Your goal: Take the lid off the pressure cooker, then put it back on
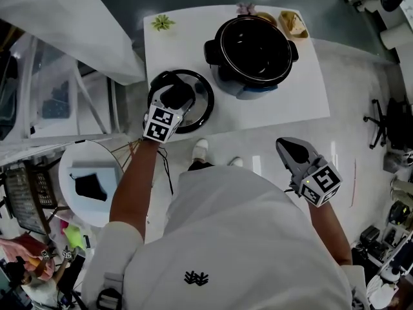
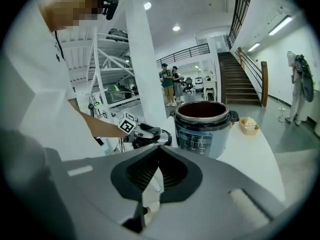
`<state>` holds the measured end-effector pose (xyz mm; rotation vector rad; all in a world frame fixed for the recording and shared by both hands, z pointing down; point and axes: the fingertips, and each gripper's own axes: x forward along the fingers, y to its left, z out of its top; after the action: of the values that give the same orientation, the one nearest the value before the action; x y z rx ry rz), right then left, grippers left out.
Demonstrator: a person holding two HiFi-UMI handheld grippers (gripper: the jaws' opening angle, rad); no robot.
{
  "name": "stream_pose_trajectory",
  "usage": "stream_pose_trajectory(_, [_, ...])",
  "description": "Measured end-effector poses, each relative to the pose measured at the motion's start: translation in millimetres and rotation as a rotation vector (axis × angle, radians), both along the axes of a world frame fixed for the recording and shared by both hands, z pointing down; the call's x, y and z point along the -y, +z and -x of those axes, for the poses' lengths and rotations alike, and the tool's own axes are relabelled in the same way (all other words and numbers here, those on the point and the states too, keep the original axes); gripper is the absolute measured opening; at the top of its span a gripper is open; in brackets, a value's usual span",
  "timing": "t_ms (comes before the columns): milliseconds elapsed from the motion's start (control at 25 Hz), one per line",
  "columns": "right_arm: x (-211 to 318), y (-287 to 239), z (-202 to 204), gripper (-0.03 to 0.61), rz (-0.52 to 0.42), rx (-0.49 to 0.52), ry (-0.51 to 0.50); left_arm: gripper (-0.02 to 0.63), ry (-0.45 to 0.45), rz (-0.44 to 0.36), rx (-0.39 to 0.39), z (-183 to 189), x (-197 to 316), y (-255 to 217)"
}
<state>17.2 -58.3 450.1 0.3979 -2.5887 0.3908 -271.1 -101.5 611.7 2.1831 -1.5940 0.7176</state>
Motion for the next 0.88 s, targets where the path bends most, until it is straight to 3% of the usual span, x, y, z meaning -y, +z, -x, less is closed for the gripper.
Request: stream_pose_trajectory(880, [3.8,8.1,7.5,0.014,0.010,-0.004,0.000,0.295,0.005,-0.044,-0.018,-6.8,-5.9,10.5])
